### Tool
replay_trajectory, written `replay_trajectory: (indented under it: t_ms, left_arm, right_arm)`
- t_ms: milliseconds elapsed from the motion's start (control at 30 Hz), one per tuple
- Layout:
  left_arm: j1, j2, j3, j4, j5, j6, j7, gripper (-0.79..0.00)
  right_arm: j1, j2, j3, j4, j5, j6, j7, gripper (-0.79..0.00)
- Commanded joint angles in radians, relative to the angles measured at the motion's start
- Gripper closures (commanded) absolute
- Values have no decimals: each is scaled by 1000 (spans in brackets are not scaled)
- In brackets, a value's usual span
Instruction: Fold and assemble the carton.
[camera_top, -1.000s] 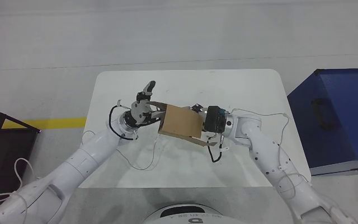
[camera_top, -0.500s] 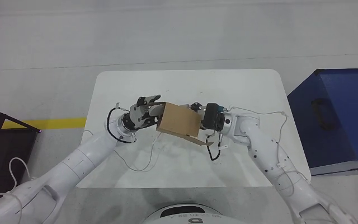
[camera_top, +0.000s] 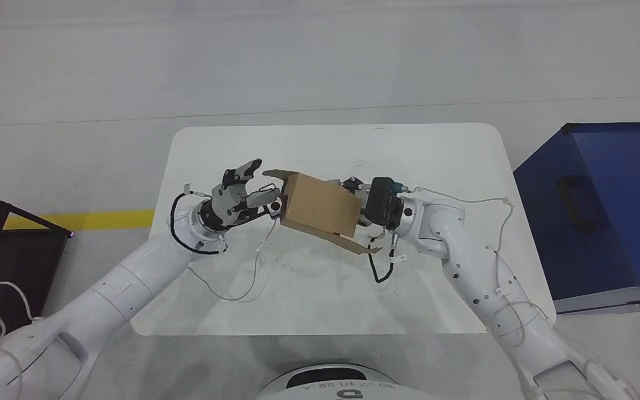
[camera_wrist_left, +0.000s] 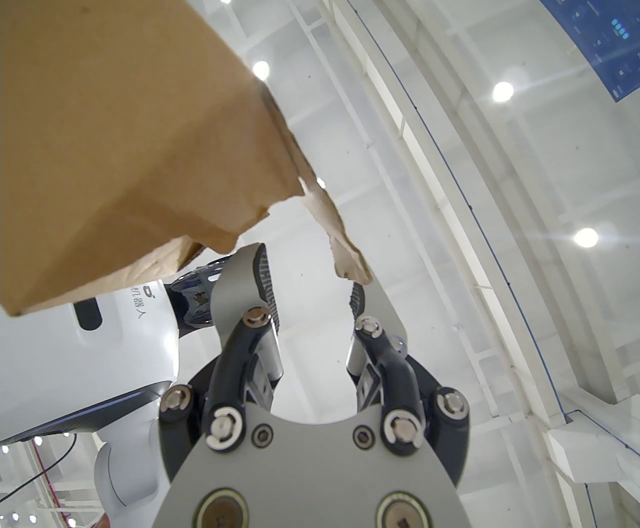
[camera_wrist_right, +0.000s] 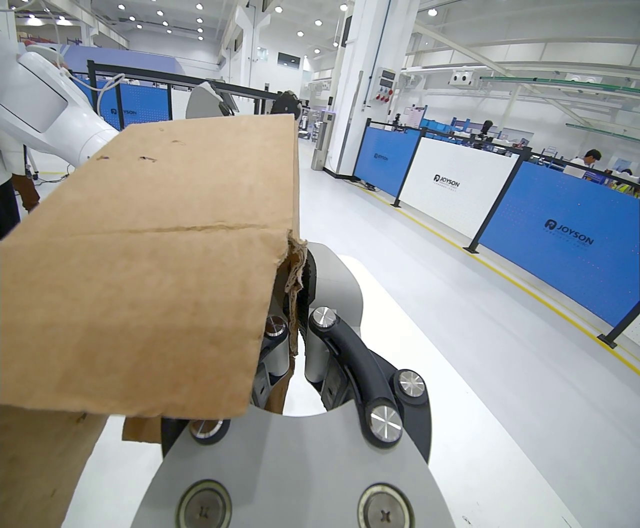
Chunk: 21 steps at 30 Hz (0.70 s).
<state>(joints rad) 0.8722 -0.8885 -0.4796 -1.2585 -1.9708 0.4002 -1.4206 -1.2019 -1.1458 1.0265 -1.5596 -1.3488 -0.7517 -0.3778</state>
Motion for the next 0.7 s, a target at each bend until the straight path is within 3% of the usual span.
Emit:
replay_trajectory:
  t_ms: [0, 667]
  left_arm:
    - [-1, 12, 9, -15, 2, 12, 12, -376]
    - [-14, 79, 87, -76, -35, 28, 28, -323]
  right_arm:
    - [5, -1, -4, 1, 2, 1, 4, 0]
    - [42, -12, -23, 18, 11, 2, 15, 0]
